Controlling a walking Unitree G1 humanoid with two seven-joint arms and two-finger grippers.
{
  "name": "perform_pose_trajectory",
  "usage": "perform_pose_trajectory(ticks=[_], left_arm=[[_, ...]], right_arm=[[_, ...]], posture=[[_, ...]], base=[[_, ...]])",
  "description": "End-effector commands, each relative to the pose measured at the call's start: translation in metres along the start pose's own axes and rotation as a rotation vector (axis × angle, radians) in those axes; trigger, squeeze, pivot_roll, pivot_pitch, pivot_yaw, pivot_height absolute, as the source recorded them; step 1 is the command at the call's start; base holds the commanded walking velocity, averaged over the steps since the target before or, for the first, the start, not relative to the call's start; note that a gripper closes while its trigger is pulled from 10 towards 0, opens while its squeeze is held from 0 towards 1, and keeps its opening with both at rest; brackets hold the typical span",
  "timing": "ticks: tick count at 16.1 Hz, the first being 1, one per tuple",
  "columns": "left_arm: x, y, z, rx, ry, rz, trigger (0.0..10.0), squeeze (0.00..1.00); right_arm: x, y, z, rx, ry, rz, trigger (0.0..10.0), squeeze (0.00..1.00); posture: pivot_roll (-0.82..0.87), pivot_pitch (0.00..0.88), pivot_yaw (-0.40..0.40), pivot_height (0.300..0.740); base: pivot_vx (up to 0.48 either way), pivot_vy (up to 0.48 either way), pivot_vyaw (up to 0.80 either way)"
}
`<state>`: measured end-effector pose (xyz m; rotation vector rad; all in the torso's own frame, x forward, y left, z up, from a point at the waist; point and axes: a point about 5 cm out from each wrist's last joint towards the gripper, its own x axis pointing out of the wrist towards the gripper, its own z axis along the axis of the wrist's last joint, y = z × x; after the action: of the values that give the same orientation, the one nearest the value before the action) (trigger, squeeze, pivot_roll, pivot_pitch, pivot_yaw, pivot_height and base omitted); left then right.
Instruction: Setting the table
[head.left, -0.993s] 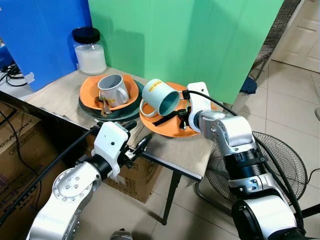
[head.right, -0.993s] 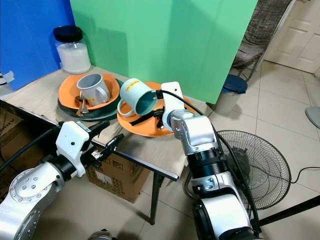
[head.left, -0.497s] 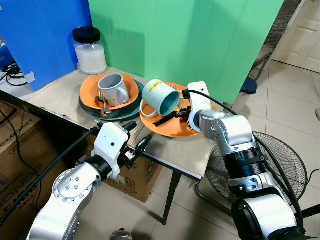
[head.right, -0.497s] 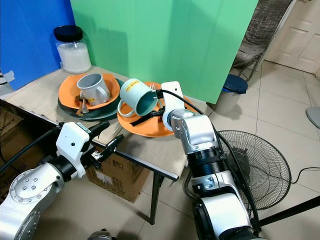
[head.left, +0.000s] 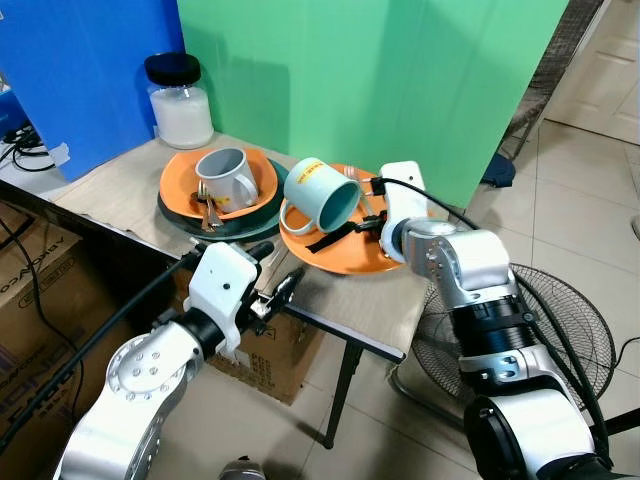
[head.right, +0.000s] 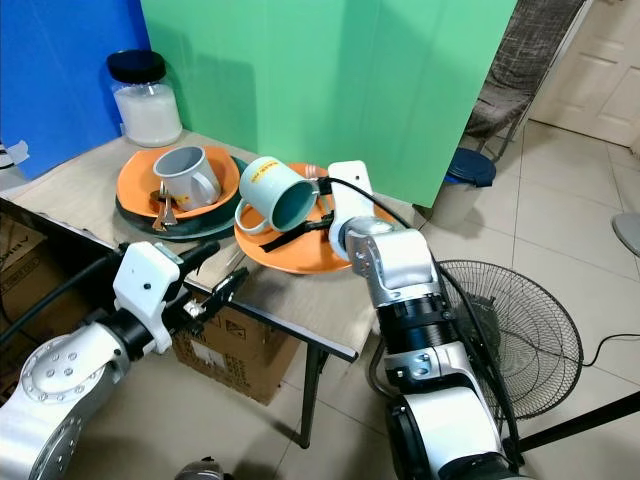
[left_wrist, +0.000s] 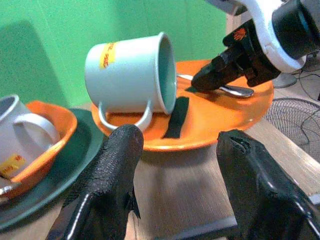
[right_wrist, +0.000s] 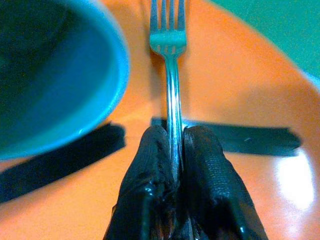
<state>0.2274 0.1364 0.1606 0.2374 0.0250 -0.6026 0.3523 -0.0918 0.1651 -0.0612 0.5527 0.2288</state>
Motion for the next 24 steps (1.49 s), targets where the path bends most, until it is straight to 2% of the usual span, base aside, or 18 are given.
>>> perform_pose_trajectory(ticks=[1, 3, 4, 6, 7, 8, 10, 12, 13, 14, 15, 18, 20, 22, 24], left_arm=[[0.002, -0.002, 0.000, -0.001, -0.004, -0.013, 10.0, 0.00], [0.002, -0.002, 0.000, -0.001, -0.006, -0.013, 10.0, 0.00], [0.003, -0.003, 0.000, -0.001, -0.011, -0.015, 10.0, 0.00], [0.004, -0.003, 0.001, -0.001, -0.021, -0.010, 10.0, 0.00], [0.007, -0.003, 0.003, -0.002, -0.039, 0.005, 10.0, 0.00], [0.010, -0.003, 0.006, -0.003, -0.057, 0.024, 10.0, 0.00], [0.013, -0.003, 0.009, -0.005, -0.081, 0.055, 10.0, 0.00], [0.016, -0.001, 0.012, -0.005, -0.104, 0.109, 10.0, 0.00], [0.016, -0.001, 0.015, -0.012, -0.128, 0.150, 10.0, 0.00], [0.016, -0.001, 0.015, -0.013, -0.131, 0.164, 10.0, 0.00], [0.015, -0.001, 0.016, -0.024, -0.140, 0.216, 10.0, 0.00], [0.019, -0.010, 0.012, -0.002, -0.123, 0.224, 10.0, 0.00], [0.020, -0.008, 0.011, 0.011, -0.116, 0.237, 10.0, 0.00], [0.020, -0.004, 0.010, 0.018, -0.116, 0.256, 10.0, 0.00], [0.020, -0.004, 0.010, -0.007, -0.118, 0.261, 10.0, 0.00]], right_arm=[[-0.006, -0.011, 0.009, 0.023, -0.061, -0.035, 0.0, 0.00], [-0.010, -0.016, 0.015, 0.050, -0.133, -0.034, 0.0, 0.00], [-0.022, -0.021, 0.028, 0.059, -0.322, 0.015, 0.0, 0.00], [-0.035, -0.021, 0.031, 0.062, -0.414, 0.062, 0.0, 0.00], [-0.051, -0.023, 0.030, 0.062, -0.520, 0.099, 0.0, 0.00], [-0.066, -0.025, 0.027, 0.086, -0.602, 0.119, 0.0, 0.00], [-0.084, -0.031, 0.014, 0.153, -0.696, 0.098, 0.0, 0.00], [-0.093, -0.040, -0.006, 0.175, -0.711, 0.035, 0.0, 0.00], [-0.097, -0.046, -0.019, 0.135, -0.688, -0.037, 6.7, 0.00], [-0.099, -0.048, -0.023, 0.115, -0.680, -0.069, 6.7, 0.00], [-0.102, -0.055, -0.035, 0.117, -0.654, -0.126, 10.0, 0.00], [-0.103, -0.053, -0.054, 0.100, -0.608, -0.178, 10.0, 0.00], [-0.101, -0.051, -0.055, 0.107, -0.600, -0.192, 10.0, 0.00], [-0.096, -0.059, -0.053, 0.126, -0.588, -0.262, 10.0, 0.00], [-0.098, -0.060, -0.051, 0.133, -0.595, -0.284, 10.0, 0.00]], posture=[[0.27, 0.000, -0.067, 0.727], [0.27, 0.000, -0.066, 0.727], [0.25, 0.000, -0.059, 0.727], [0.25, 0.000, -0.051, 0.727], [0.24, 0.000, -0.040, 0.727], [0.23, 0.000, -0.037, 0.727], [0.22, 0.000, -0.025, 0.727], [0.21, 0.000, -0.023, 0.727], [0.21, 0.000, -0.035, 0.727], [0.21, 0.000, -0.040, 0.727], [0.21, 0.000, -0.037, 0.727], [0.19, 0.000, -0.030, 0.727], [0.19, 0.000, -0.033, 0.727], [0.19, 0.000, -0.033, 0.727], [0.19, 0.000, -0.025, 0.727]], base=[[0.000, 0.000, 0.00], [0.000, 0.000, 0.00], [0.000, 0.000, 0.00], [0.000, 0.000, 0.00], [0.000, 0.000, 0.00], [0.000, 0.000, 0.00], [0.000, 0.000, 0.00], [0.000, 0.000, 0.00], [0.000, 0.000, 0.00], [0.000, 0.000, 0.00], [0.000, 0.000, 0.00], [0.000, 0.000, -0.27], [0.000, 0.000, -0.80], [0.000, 0.000, -0.80], [0.000, 0.000, -0.80]])
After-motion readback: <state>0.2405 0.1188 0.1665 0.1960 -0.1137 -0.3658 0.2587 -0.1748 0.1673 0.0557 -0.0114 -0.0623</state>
